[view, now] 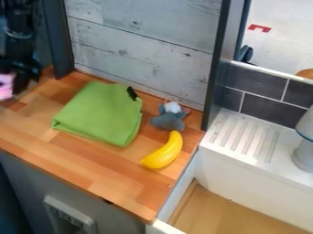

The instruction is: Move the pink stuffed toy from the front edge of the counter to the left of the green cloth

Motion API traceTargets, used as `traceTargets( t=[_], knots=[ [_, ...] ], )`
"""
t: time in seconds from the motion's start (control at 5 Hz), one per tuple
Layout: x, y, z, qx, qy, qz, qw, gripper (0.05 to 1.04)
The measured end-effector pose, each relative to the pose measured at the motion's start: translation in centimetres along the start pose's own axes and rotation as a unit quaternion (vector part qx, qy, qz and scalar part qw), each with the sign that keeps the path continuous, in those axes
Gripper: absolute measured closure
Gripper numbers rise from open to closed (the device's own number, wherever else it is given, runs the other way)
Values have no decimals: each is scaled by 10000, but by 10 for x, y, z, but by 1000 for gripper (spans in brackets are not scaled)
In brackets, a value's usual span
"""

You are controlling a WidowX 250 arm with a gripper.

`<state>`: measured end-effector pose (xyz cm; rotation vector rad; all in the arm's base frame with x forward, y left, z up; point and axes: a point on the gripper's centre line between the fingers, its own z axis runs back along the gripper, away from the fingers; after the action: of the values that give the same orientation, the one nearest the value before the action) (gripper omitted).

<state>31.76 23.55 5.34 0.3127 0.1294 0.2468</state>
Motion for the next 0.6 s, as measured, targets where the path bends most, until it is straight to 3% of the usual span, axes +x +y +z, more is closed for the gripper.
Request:
traceTargets(
  t=[0.2,0.6],
  knots=[
    [17,-12,-19,-283,6,-61,9996,578],
    [46,-16,-33,-215,43,-62,9997,578]
  ],
)
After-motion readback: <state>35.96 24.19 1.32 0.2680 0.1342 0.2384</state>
